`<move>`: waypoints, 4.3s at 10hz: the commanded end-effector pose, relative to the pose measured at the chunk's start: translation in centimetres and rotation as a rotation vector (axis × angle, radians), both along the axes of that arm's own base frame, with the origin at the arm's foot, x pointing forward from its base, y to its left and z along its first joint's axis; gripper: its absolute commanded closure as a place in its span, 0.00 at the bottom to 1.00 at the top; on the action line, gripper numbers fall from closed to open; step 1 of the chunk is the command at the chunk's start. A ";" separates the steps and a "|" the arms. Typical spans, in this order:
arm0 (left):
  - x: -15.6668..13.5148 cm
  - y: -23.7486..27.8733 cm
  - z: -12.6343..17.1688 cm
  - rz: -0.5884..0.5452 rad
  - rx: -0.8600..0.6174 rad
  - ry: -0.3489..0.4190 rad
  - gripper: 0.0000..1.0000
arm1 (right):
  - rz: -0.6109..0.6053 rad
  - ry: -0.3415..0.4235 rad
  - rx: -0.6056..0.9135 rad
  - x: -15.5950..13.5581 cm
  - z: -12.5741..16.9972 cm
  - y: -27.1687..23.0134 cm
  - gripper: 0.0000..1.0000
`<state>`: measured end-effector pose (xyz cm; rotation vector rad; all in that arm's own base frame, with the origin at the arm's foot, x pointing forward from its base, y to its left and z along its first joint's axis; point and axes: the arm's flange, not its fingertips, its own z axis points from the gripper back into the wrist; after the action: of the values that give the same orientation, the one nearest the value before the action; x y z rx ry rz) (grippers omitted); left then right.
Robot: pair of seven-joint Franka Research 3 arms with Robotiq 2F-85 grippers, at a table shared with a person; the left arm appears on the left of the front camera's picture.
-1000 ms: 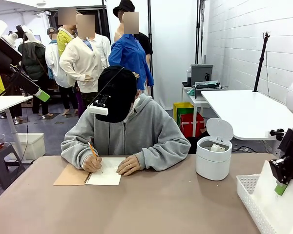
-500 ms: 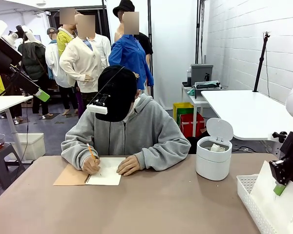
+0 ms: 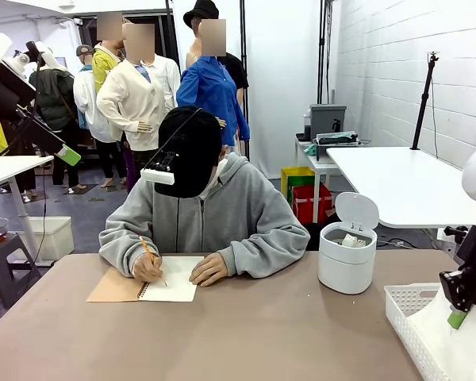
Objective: Sort the paper based on its condition.
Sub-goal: If a person hands you a paper, place it in the Organizing basket , and if it's crumpled, put it in the Trash can.
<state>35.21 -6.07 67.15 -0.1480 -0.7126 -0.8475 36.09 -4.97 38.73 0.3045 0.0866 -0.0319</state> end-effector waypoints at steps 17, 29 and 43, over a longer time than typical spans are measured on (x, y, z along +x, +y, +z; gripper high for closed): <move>0.1 0.0 -0.1 0.003 -0.004 -0.009 0.00 | 0.162 -0.164 -0.172 -3.3 5.7 0.5 0.00; 0.1 0.0 -0.1 0.003 -0.004 -0.009 0.00 | 0.483 -0.284 -0.105 -4.2 10.8 7.2 0.00; 0.1 0.0 -0.1 0.003 -0.004 -0.009 0.00 | 0.817 -0.818 0.096 2.4 24.0 26.4 0.00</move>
<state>35.21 -6.07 67.15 -0.1479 -0.7126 -0.8476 37.72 20.88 62.49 0.3107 -0.5776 0.8975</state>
